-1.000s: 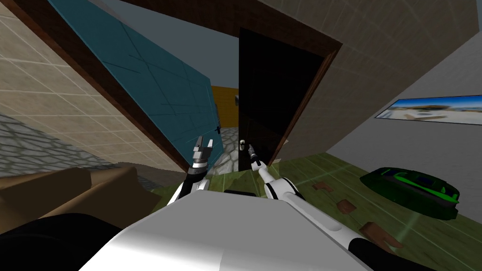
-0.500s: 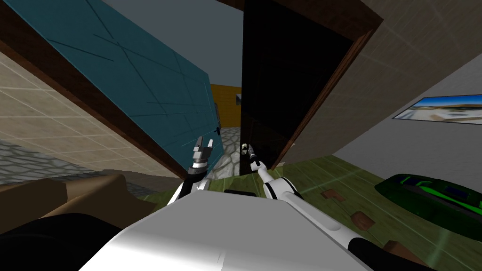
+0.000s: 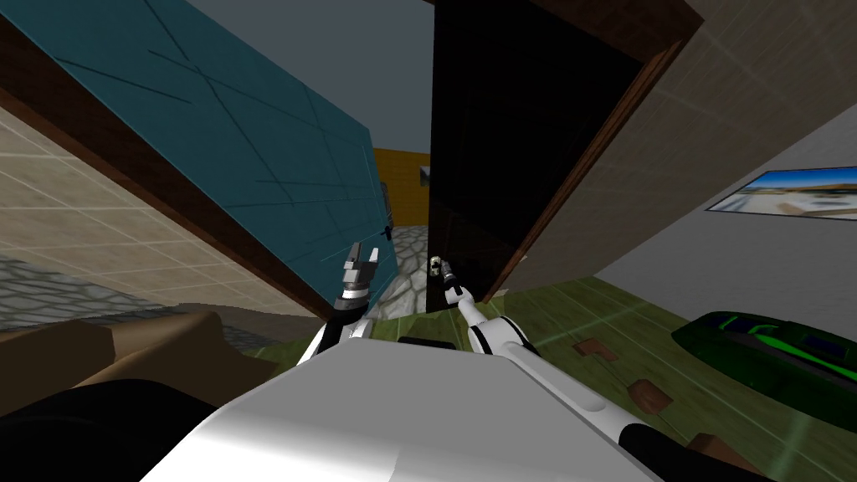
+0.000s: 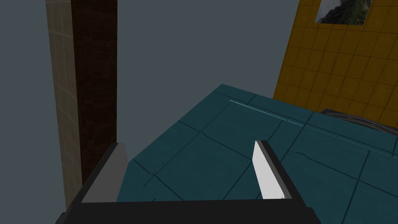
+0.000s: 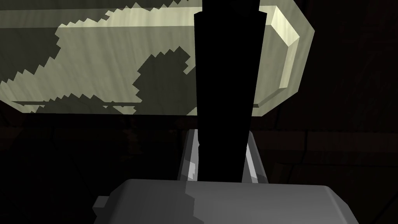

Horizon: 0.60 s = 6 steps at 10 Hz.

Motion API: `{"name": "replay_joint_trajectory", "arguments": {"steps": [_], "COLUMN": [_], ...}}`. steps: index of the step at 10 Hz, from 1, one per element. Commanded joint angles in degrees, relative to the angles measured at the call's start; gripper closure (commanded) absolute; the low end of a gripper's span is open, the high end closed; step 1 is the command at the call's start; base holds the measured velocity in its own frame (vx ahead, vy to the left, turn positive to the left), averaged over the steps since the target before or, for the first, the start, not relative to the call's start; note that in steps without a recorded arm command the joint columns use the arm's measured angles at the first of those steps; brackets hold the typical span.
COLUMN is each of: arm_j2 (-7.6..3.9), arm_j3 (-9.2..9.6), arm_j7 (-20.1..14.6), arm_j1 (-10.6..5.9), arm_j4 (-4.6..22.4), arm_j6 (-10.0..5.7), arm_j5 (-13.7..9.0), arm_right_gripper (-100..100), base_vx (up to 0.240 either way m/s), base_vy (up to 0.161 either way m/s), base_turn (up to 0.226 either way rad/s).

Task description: Push the door open

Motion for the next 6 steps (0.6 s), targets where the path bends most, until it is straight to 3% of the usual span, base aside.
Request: {"name": "replay_joint_trajectory", "arguments": {"steps": [1,3,6], "arm_j2": [0.02,0.02,-1.20], "arm_j3": [0.00,0.00,-1.02], "arm_j7": [-0.02,-0.02,0.37], "arm_j1": [0.03,0.03,0.11], "arm_j4": [-0.01,-0.01,-0.04], "arm_j6": [-0.06,-0.06,0.09], "arm_j5": [-0.01,-0.01,-0.22], "arm_right_gripper": [100,100,100], "base_vx": [0.000,0.000,0.124], "base_vy": [0.000,0.000,0.091], "base_turn": [0.000,0.000,-0.052]}}
